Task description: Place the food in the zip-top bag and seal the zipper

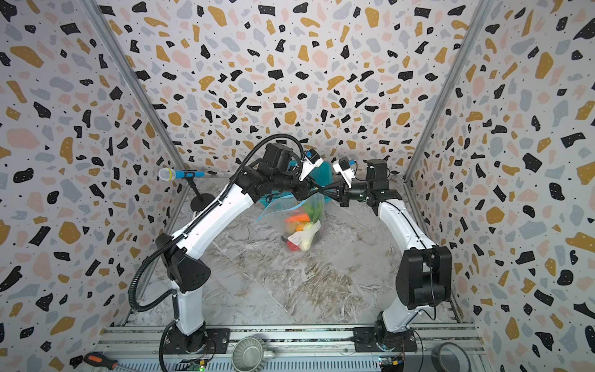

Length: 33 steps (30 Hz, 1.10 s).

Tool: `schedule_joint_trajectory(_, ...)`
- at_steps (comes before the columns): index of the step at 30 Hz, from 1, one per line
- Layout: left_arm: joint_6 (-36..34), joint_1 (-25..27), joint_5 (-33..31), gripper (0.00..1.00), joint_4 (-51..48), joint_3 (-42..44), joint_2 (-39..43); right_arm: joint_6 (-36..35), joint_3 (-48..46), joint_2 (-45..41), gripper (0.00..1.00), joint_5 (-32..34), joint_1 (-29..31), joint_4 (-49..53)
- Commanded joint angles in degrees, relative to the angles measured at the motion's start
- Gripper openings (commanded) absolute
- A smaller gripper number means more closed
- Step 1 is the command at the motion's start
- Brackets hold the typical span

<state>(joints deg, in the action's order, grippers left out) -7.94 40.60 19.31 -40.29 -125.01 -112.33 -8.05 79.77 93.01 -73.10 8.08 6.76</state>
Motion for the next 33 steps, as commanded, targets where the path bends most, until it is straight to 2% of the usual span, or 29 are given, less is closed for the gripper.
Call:
schedule_joint_trajectory(1,-0.31,1.28,-1.22,0.35,-0.49,-2.17,0.78,1.31,-0.11,-3.25,0.00,-1.77,-0.34,-1.97)
schedule_joint_trajectory(8,-0.05,1.41,-2.28,0.14,-1.06,-2.32,0.91,2.18,-0.97,-3.71,0.00,-1.78,-0.76,-3.32)
schedule_joint_trajectory(17,0.01,1.41,-3.31,0.02,-2.07,-1.11,1.68,3.45,-1.69,-4.28,0.00,-1.69,-1.41,-4.85)
schedule_joint_trajectory(33,0.12,1.41,-6.64,0.00,-2.91,4.45,5.26,6.66,-3.33,-5.21,0.00,-1.51,-2.82,-8.79)
